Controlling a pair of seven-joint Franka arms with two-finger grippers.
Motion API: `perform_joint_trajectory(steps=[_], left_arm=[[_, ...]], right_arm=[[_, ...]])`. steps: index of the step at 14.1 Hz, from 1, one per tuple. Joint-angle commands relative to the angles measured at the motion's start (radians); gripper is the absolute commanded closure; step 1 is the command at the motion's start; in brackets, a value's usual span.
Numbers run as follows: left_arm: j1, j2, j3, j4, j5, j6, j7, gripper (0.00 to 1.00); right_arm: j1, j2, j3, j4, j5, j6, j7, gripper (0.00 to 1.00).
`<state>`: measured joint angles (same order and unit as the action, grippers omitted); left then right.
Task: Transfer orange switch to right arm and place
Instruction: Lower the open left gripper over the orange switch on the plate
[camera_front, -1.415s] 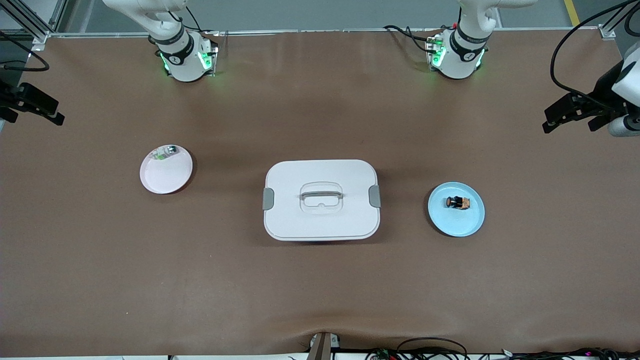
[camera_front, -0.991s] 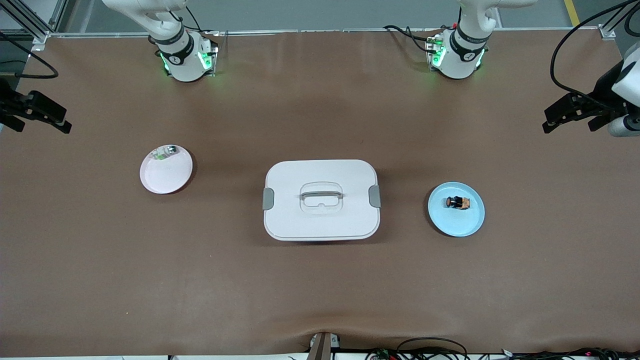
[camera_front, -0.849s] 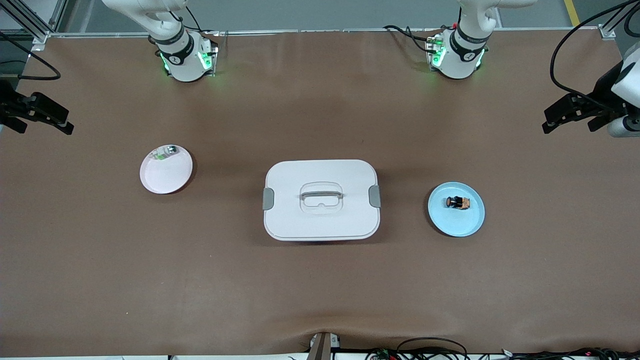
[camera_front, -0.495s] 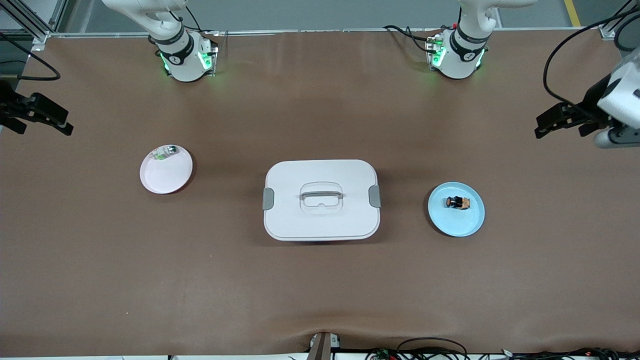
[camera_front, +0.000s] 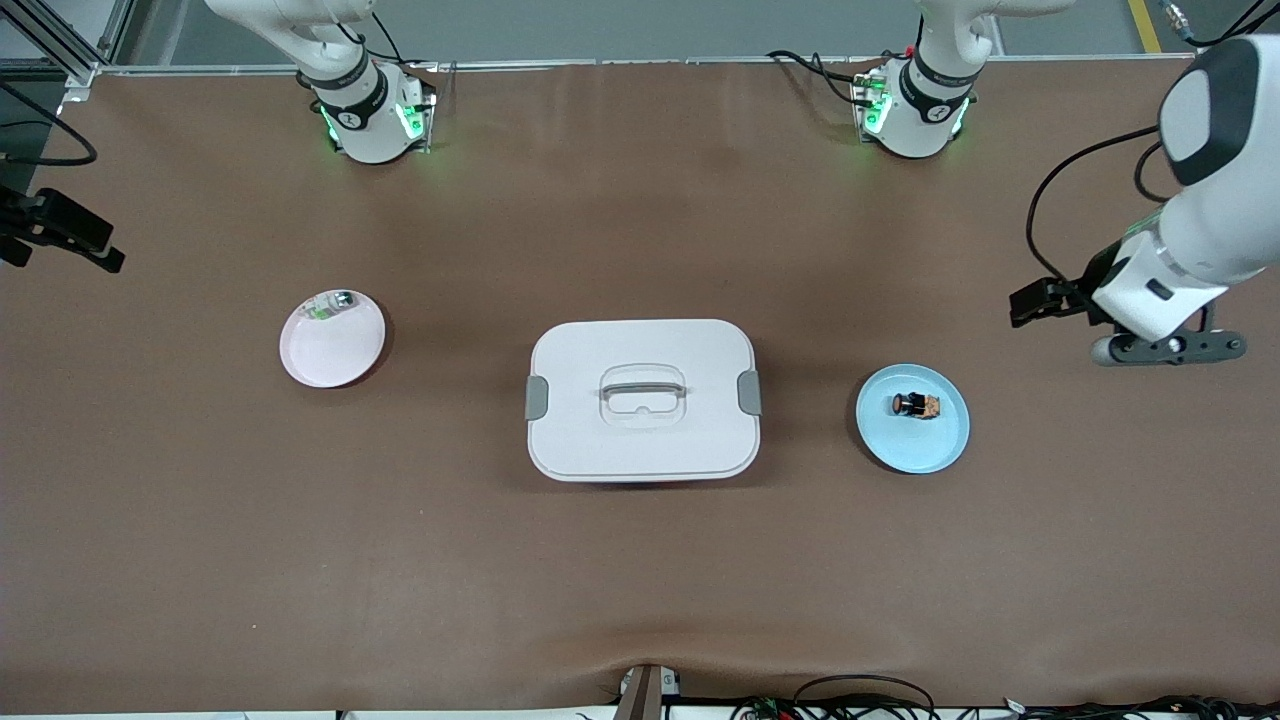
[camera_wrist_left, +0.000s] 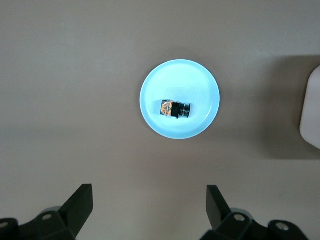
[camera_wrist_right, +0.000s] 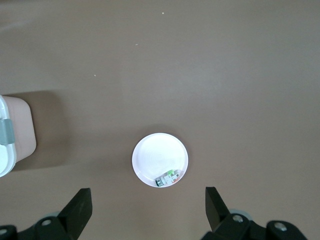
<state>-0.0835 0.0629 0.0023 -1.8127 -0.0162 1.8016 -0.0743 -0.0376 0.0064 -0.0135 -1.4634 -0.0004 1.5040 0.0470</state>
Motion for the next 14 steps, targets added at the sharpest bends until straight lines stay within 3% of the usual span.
perform_joint_trajectory(steps=[1,4,14], left_arm=[[-0.005,0.003,-0.002,-0.085,-0.015,0.083,0.05,0.0],[-0.004,0.041,-0.004,-0.164,-0.015,0.209,0.12,0.0],[-0.005,0.284,-0.048,-0.154,-0.022,0.415,0.237,0.0]], right_arm=[[-0.024,0.0,0.007,0.006,-0.012,0.004,0.011,0.0],[-0.015,0.001,0.007,0.006,-0.012,0.016,0.01,0.0],[-0.016,0.015,0.009,0.008,0.005,0.059,0.011,0.0]])
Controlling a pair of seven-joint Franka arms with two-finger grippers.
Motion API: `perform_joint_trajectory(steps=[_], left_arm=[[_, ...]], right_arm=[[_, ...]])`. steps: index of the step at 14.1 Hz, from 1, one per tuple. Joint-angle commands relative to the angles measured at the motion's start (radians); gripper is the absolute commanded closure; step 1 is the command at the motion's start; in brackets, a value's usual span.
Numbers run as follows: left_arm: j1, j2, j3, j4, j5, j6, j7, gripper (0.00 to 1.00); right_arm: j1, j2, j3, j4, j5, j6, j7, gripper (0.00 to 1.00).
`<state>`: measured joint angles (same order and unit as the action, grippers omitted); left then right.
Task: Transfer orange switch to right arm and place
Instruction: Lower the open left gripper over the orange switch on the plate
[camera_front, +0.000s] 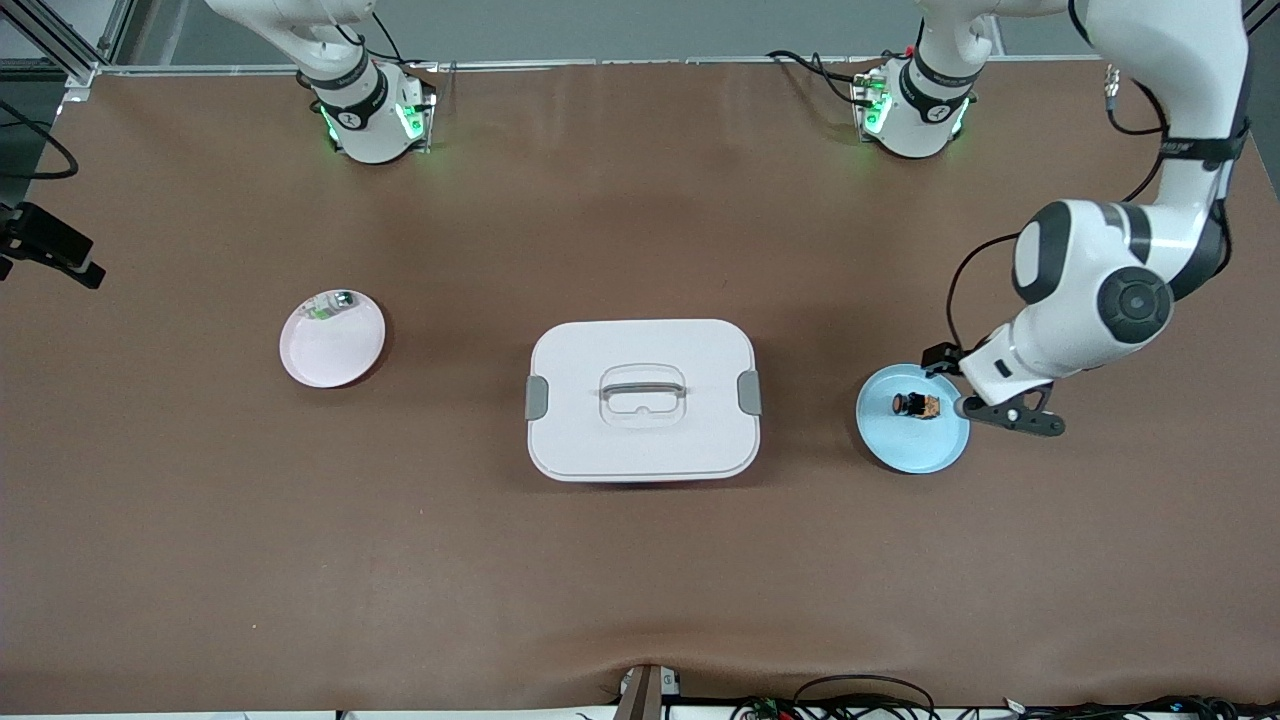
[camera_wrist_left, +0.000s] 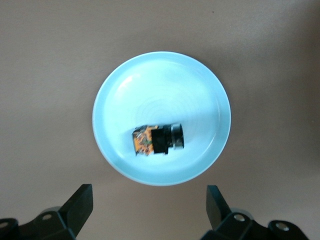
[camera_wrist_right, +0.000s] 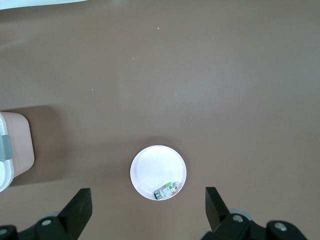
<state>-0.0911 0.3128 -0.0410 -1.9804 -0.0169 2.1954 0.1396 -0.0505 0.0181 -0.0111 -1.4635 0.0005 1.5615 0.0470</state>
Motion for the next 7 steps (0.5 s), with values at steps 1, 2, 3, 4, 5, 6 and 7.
perform_joint_trajectory(steps=[1,2,3,4,5,6,7], left_arm=[[0.007,0.049,-0.007,0.015,-0.023,0.029,0.025,0.0],[0.01,0.067,-0.007,0.015,-0.022,0.046,0.034,0.0],[0.01,0.083,-0.007,0.015,-0.023,0.062,0.046,0.0],[0.011,0.101,-0.007,0.014,-0.023,0.069,0.048,0.0],[0.011,0.114,-0.007,0.015,-0.025,0.075,0.048,0.0],[0.011,0.127,-0.007,0.015,-0.025,0.087,0.048,0.0],[0.011,0.137,-0.008,0.015,-0.025,0.095,0.048,0.0]], right_arm=[[-0.003,0.006,0.007,0.006,0.004,-0.003,0.013,0.0],[-0.002,0.013,0.007,0.006,0.004,-0.004,0.013,0.0],[-0.006,0.014,0.007,0.006,0.004,-0.006,0.013,0.0],[-0.011,0.014,0.007,0.006,0.003,-0.006,0.011,0.0],[-0.018,0.014,0.005,0.006,0.003,-0.006,0.011,0.0],[-0.038,0.014,0.005,0.005,0.004,-0.008,0.013,0.0],[-0.046,0.014,0.005,0.005,0.003,-0.009,0.011,0.0]])
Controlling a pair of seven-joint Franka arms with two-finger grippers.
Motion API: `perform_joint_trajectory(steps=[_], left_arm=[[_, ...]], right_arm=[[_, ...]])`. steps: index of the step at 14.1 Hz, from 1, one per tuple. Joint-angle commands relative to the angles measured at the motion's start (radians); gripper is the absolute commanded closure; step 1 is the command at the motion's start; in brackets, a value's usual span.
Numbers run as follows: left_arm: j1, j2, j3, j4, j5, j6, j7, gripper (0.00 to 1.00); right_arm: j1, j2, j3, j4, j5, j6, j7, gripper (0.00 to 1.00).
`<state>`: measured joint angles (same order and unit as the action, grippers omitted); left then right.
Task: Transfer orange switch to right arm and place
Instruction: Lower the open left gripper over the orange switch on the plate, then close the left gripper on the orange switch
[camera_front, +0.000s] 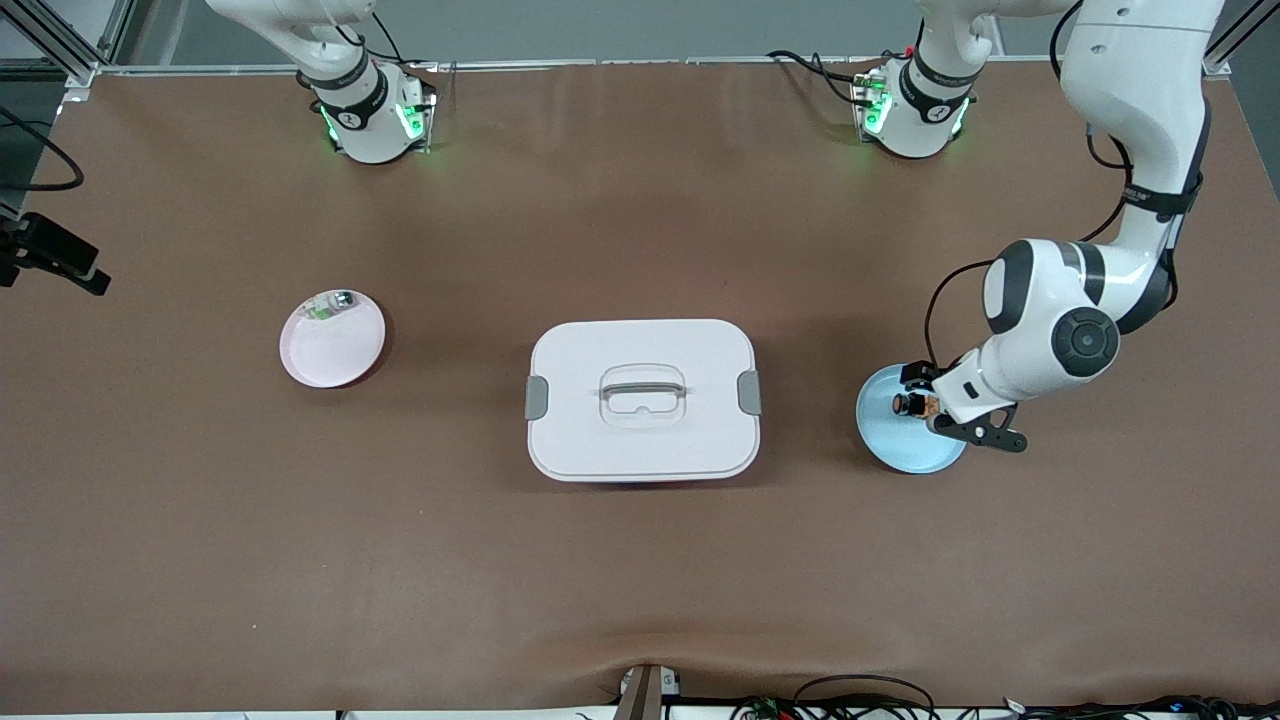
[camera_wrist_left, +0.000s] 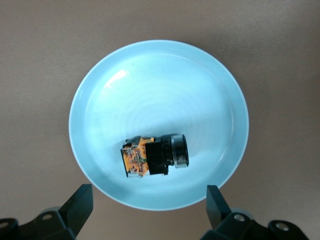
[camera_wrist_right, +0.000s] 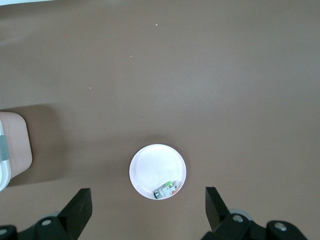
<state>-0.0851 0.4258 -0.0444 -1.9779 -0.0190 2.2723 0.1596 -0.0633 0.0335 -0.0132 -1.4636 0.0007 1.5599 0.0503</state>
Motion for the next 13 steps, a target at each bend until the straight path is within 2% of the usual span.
perform_joint_trajectory(steps=[1,13], left_arm=[[0.007,0.031,-0.005,0.011,-0.022,0.029,0.028,0.0],[0.004,0.117,-0.005,0.011,-0.045,0.107,0.012,0.0]], right_arm=[[-0.036,0.0,0.007,0.005,0.002,-0.007,0.008,0.0],[-0.026,0.029,0.01,0.014,-0.019,0.04,0.002,0.0]])
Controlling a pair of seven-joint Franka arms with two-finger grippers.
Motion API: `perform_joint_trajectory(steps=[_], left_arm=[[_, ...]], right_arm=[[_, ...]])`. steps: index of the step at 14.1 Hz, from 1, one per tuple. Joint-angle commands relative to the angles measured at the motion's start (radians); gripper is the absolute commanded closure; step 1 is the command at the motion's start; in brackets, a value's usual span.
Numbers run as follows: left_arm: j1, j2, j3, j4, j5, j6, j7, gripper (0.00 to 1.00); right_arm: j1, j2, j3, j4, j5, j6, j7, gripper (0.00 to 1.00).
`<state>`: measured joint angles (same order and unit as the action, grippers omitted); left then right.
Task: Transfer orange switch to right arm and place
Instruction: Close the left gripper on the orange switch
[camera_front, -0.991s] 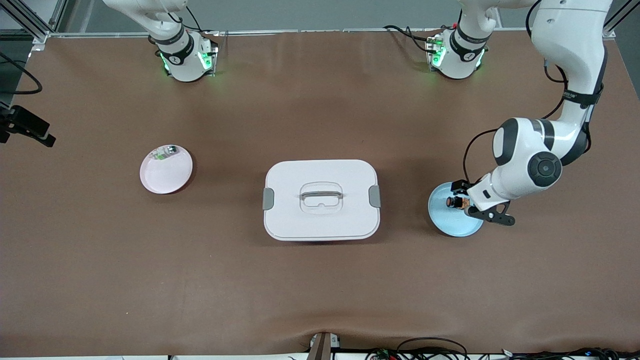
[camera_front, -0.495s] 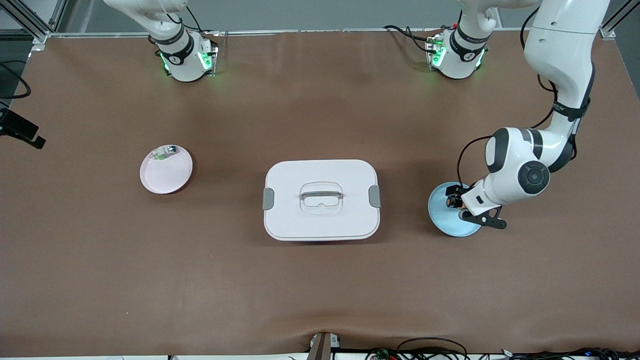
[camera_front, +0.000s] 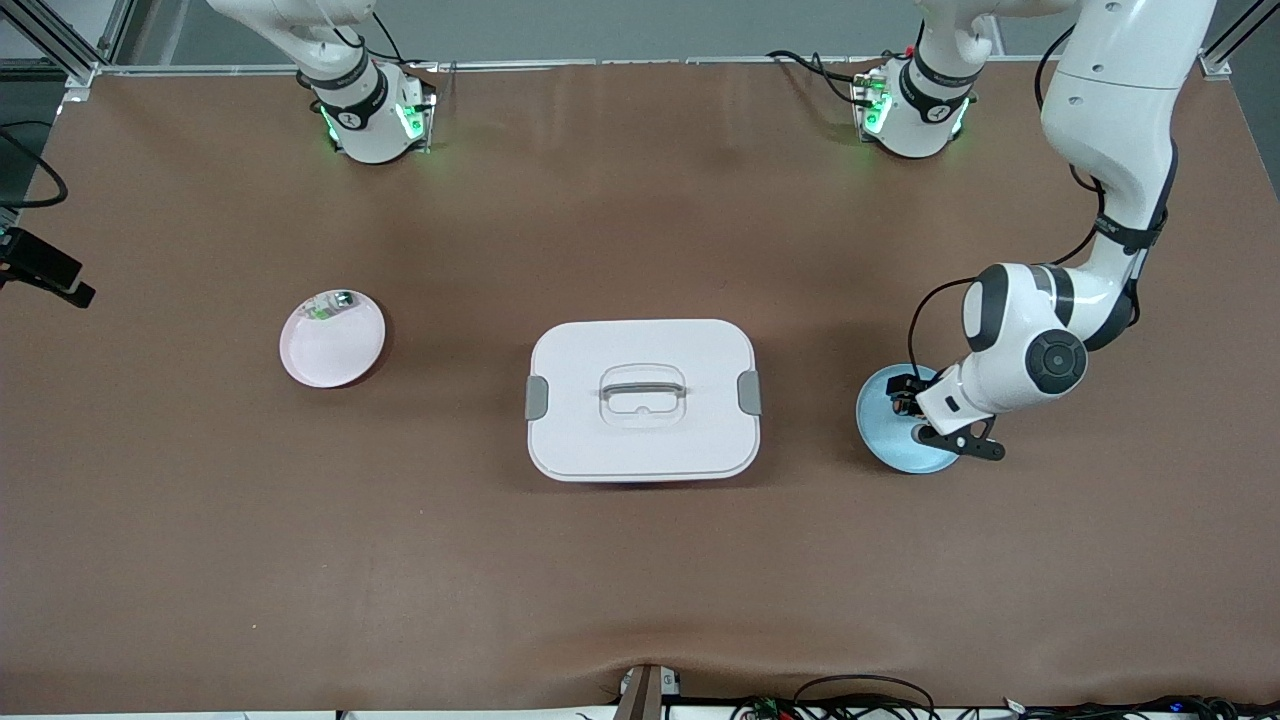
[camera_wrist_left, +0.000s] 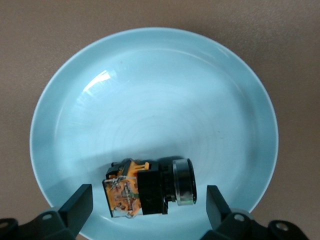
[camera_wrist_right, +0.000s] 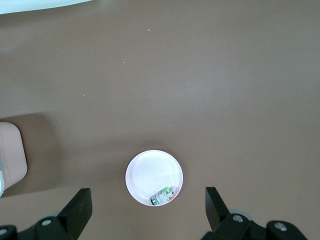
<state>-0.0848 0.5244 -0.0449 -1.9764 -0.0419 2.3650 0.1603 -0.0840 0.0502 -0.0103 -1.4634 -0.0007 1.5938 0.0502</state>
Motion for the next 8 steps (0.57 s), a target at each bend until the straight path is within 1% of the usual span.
perform_joint_trajectory(steps=[1,6,8], left_arm=[[0.003,0.02,-0.004,0.008,-0.023,0.016,0.01,0.0],[-0.01,0.032,-0.003,0.008,-0.023,0.04,0.004,0.0],[-0.009,0.032,-0.003,0.01,-0.018,0.043,0.005,0.29]], right_arm=[[-0.007,0.017,0.007,0.014,-0.019,0.011,0.002,0.0],[-0.019,0.02,0.004,0.006,-0.036,-0.003,0.004,0.0],[-0.011,0.025,0.004,0.003,-0.036,-0.009,0.004,0.0]])
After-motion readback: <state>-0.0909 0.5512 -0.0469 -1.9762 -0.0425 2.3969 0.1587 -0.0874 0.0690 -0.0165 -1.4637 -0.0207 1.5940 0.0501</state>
